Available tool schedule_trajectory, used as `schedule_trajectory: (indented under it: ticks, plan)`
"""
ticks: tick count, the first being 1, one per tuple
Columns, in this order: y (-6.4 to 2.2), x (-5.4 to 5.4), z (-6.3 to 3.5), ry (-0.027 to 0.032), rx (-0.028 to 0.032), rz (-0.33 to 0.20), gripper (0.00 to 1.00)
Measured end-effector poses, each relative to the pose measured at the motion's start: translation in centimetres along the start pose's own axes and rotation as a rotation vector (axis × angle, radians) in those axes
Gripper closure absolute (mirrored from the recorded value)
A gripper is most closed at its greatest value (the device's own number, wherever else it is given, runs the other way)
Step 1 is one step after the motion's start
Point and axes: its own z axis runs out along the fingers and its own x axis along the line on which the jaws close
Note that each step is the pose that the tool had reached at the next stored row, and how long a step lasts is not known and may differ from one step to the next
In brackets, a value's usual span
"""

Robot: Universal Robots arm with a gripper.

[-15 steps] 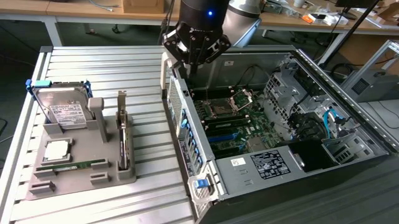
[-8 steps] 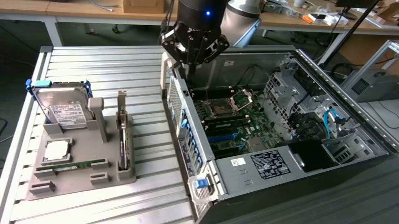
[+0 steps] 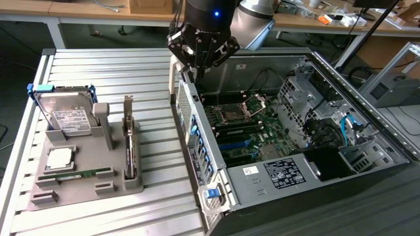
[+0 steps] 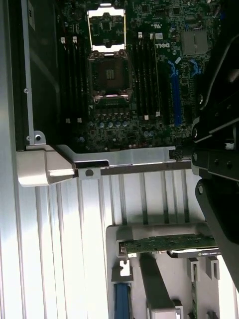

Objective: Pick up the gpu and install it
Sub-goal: 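Reach for the gpu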

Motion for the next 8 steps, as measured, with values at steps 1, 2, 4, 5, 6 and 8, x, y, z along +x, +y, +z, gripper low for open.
schedule_trajectory:
  ticks: [1, 2, 4, 5, 6, 8]
  plan:
    - [0.0, 0.05, 0.0, -0.0001, 0.0, 0.0, 0.89]
    - [-0.01, 0.12, 0.0, 0.0, 0.0, 0.0, 0.89]
    - [-0.02, 0.25, -0.01, 0.0, 0.0, 0.0, 0.89]
    - [-0.02, 0.32, -0.01, 0.0, 0.0, 0.0, 0.89]
    - [-0.03, 0.38, -0.01, 0.0, 0.0, 0.0, 0.89]
    - [-0.04, 0.51, -0.01, 0.0, 0.0, 0.0, 0.89]
